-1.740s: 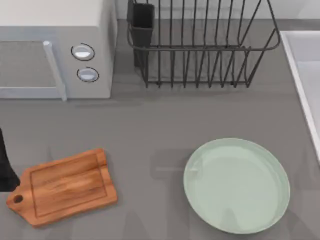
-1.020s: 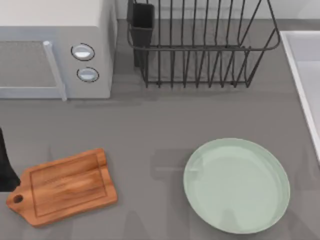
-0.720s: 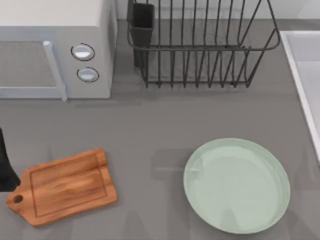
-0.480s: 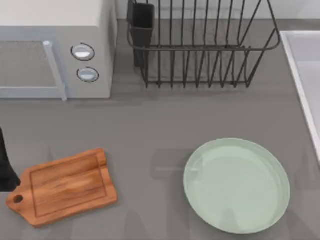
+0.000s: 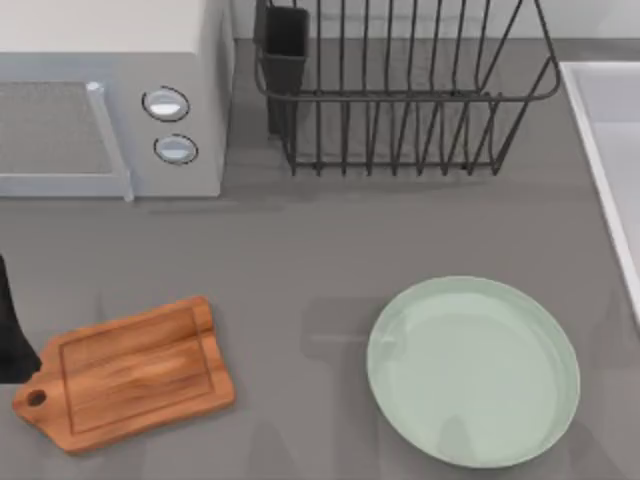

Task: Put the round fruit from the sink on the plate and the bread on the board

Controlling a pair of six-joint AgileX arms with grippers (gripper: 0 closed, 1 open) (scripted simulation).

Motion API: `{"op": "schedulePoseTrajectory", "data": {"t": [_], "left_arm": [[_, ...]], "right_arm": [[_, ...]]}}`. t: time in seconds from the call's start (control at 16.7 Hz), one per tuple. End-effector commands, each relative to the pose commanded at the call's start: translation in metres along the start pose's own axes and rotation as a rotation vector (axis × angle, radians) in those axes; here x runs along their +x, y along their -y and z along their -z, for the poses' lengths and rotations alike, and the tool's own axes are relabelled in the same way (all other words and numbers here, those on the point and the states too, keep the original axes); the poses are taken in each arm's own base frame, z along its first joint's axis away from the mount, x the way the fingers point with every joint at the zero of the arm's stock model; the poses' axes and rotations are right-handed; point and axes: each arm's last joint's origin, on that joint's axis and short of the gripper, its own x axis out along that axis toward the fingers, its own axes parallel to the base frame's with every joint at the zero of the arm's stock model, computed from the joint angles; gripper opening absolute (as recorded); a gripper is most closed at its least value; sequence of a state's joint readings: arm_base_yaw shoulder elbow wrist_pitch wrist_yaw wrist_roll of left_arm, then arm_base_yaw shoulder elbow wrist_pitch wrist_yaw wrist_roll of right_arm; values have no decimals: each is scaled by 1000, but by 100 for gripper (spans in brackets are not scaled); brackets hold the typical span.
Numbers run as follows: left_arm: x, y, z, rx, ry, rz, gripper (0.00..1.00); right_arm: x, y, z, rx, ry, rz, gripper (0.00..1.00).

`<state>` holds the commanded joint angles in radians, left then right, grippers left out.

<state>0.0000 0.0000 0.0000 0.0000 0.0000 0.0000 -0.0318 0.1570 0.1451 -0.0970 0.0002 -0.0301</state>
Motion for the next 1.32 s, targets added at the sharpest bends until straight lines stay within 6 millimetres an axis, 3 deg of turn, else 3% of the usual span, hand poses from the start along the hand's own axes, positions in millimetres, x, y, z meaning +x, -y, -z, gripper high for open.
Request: {"op": "schedulePoseTrajectory", "data": {"t": [0.3,0.48,0.66,0.84,1.02,1.32], "left_arm": [[0,0,0,0,0,0,100],[0,0,0,0,0,0,100],[0,0,0,0,0,0,100],[0,0,0,0,0,0,100],[0,0,0,0,0,0,100],[0,0,0,0,0,0,100]], "right_arm": [[28,11,-54,-50,-299,49,100],[70,24,-81,-70,-539,66,100],[126,43,-90,-75,-793,66,100],[185,67,-76,-62,-1035,47,100],[234,92,-47,-37,-1239,15,100],[276,118,-5,1,-1436,-31,100]]}}
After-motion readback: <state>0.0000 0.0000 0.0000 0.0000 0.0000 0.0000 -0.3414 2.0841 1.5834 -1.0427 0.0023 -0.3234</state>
